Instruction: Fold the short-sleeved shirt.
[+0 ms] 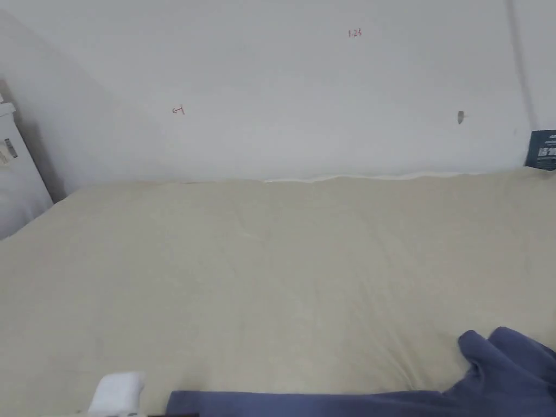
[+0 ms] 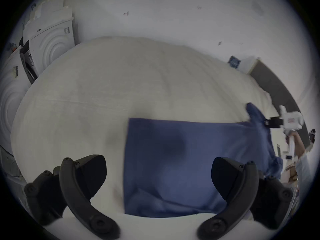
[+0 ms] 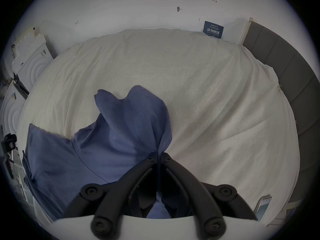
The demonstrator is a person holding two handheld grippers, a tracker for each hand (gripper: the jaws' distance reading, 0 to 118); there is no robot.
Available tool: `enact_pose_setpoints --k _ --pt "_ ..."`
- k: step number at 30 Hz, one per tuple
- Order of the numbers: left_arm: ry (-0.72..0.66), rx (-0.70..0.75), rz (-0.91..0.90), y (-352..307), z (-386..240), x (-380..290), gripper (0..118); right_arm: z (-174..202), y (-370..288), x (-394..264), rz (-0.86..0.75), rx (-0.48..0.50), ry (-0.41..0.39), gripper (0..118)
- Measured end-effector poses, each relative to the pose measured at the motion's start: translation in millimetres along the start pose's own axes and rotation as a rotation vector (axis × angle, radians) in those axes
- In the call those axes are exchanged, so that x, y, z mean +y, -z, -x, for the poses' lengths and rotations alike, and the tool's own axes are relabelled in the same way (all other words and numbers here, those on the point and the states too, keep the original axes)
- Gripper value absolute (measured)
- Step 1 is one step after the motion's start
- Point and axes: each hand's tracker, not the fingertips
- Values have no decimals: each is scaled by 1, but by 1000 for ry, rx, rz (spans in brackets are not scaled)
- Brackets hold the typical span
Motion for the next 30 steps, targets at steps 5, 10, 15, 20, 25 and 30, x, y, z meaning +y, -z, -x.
enact_pose_setpoints --k 5,10,15,20,25,30 --pt "-89 35 61 57 21 30 118 -5 -1 -2 -13 28 62 3" --pt "-93 39 121 88 4 43 118 -1 -4 -4 -13 31 53 3" --pt "80 113 210 109 -30 38 118 2 -3 -6 -8 34 62 3" --pt "29 88 211 106 -24 53 110 3 -3 -7 -6 27 46 3" --pt "78 97 176 101 -21 59 63 2 -5 -7 -12 27 48 3" --pt "-18 2 157 86 -30 61 3 3 -12 -7 -15 15 41 3"
